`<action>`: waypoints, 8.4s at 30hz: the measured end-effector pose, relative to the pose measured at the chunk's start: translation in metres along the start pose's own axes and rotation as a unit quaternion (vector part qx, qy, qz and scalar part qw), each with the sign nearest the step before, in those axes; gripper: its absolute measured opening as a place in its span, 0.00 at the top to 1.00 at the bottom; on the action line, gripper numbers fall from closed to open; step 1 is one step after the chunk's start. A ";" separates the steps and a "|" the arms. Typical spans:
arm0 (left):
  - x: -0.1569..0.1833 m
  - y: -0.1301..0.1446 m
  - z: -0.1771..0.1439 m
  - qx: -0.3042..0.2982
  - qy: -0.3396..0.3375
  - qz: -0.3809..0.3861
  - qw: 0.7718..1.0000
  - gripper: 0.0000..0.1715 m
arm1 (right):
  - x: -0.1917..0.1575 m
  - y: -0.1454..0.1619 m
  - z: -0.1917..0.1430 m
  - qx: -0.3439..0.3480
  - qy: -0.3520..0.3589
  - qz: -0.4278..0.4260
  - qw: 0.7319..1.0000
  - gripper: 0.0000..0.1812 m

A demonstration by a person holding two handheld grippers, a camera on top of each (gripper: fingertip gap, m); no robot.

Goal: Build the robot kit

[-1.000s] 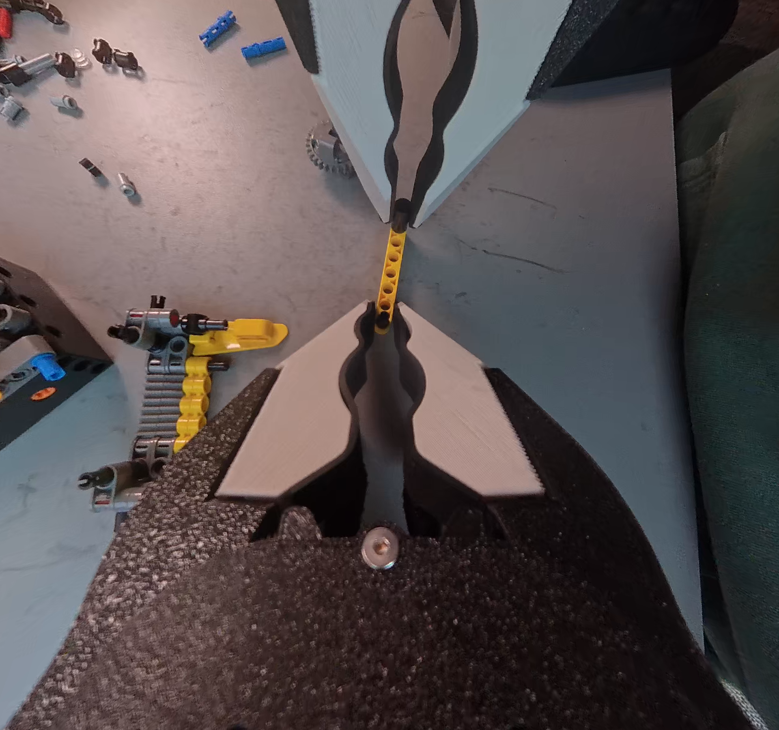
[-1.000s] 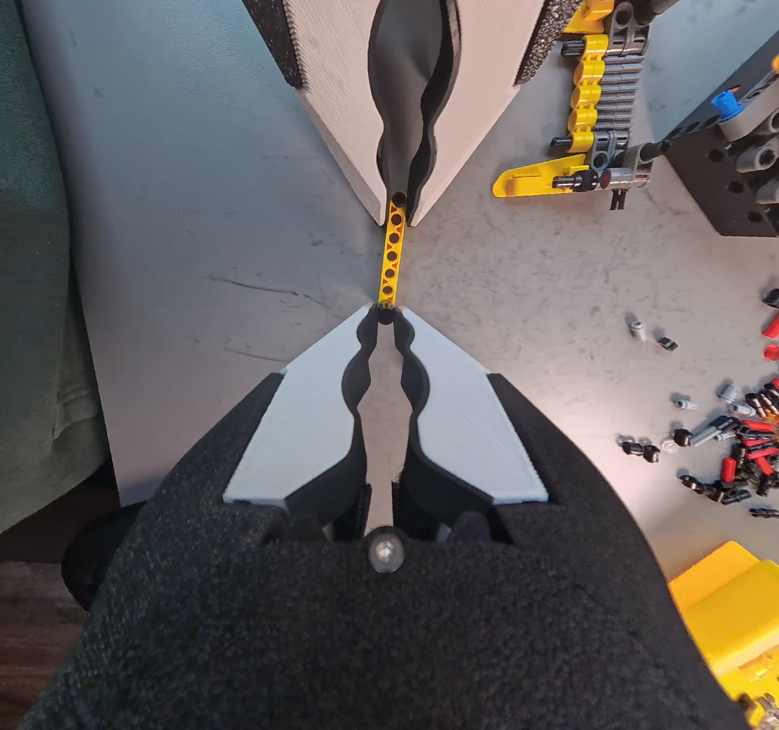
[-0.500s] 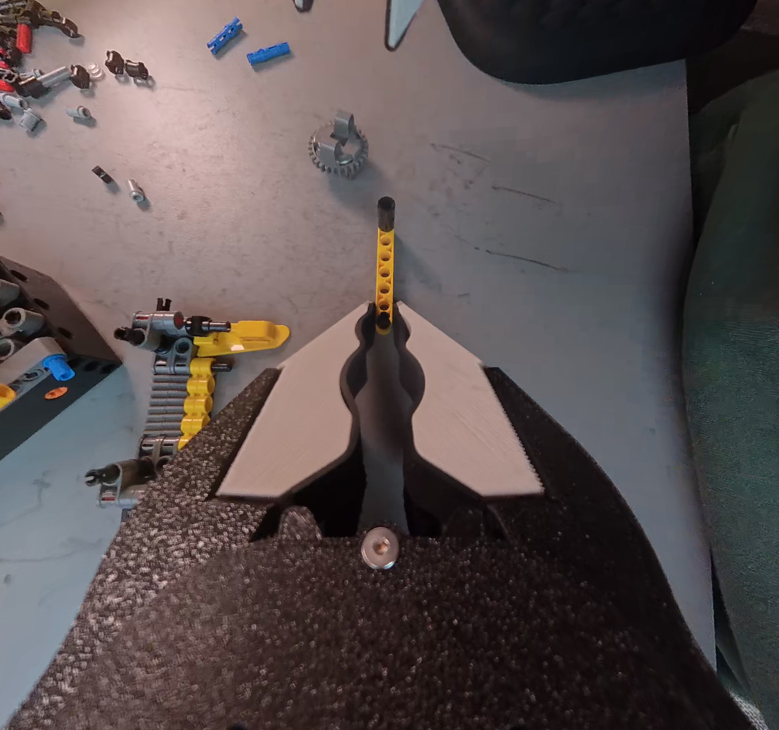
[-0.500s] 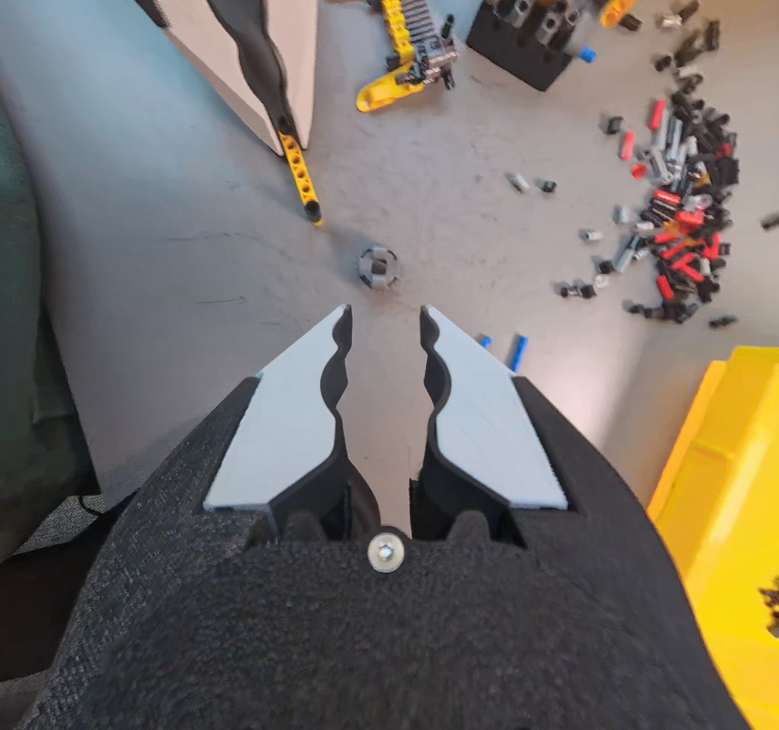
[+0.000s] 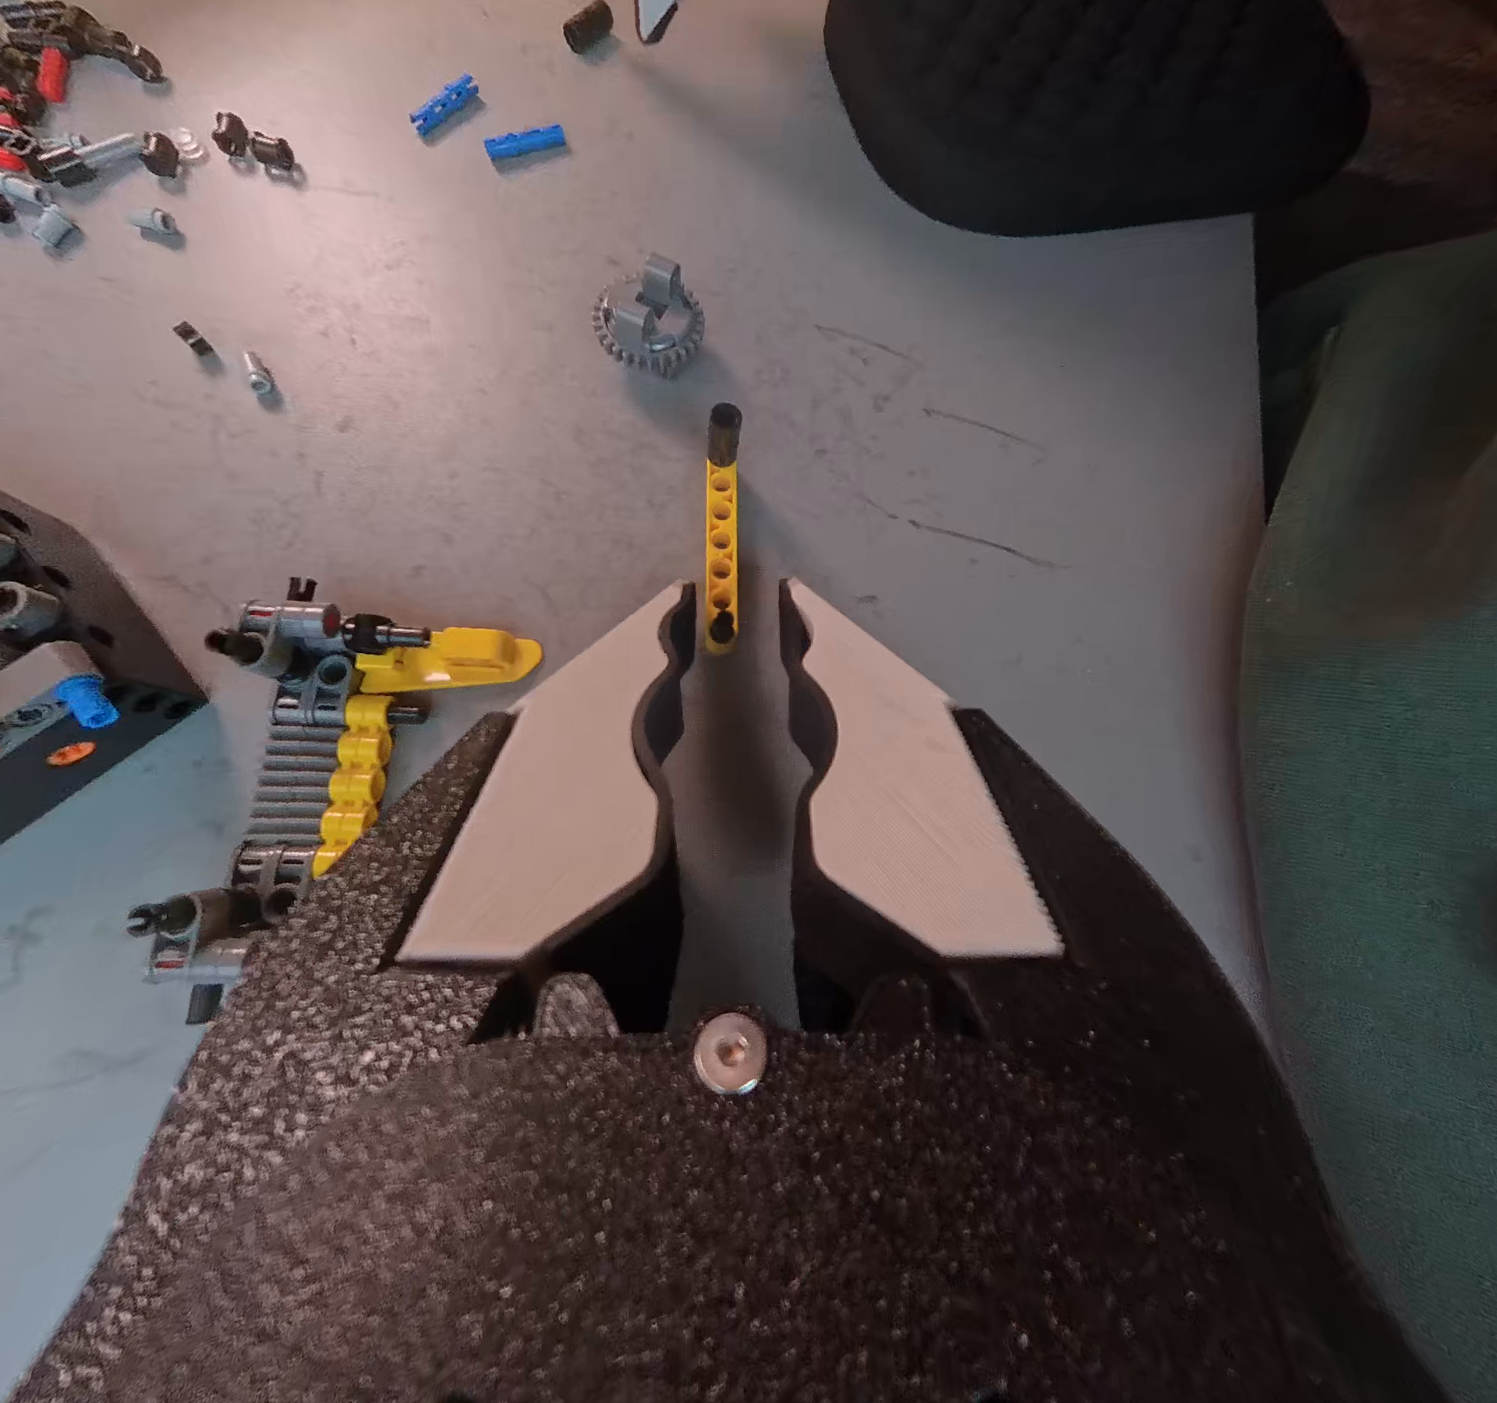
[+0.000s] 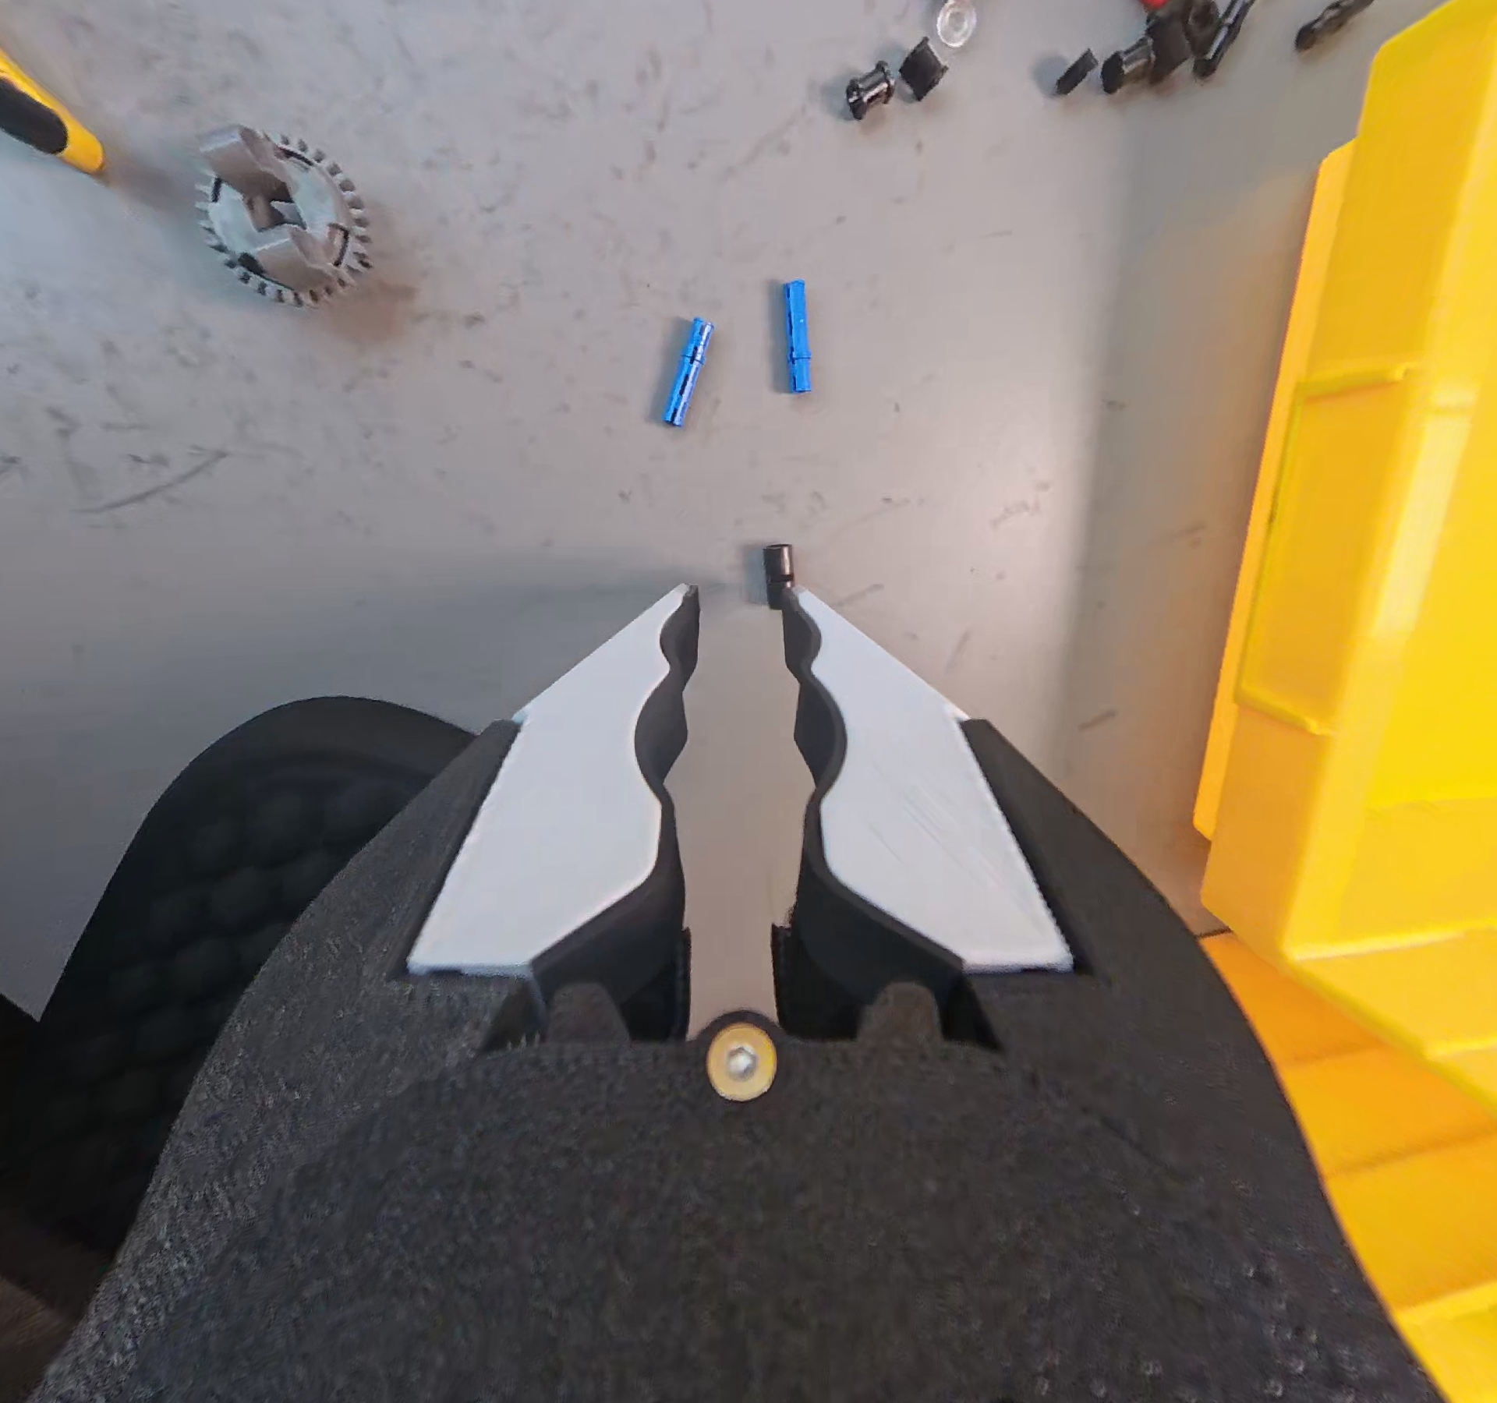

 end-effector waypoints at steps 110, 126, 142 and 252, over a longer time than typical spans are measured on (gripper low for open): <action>0.009 -0.020 -0.024 0.088 -0.024 0.082 0.992 0.96 | -0.129 -0.108 -0.035 0.210 -0.133 -0.293 0.923 0.95; -0.010 0.002 -0.014 0.015 -0.034 0.036 0.999 0.93 | -0.122 -0.112 -0.006 0.097 -0.126 -0.377 0.913 0.97; -0.005 0.001 0.001 -0.008 -0.021 0.038 0.999 0.94 | -0.131 -0.123 -0.003 0.036 -0.117 -0.449 0.885 0.97; 0.010 -0.039 -0.032 0.164 -0.199 0.186 0.948 0.93 | -0.105 -0.097 -0.046 0.394 -0.175 -0.120 0.895 0.96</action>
Point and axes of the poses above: each gripper's, where its closed fingertips meet, z out along the fingers, y out of its underside, x = y × z across the jaws, the point moved 6 cm from there along -z, back along the fingers, and after that the axes turned 5 degrees about -x, right-handed, at the moved point
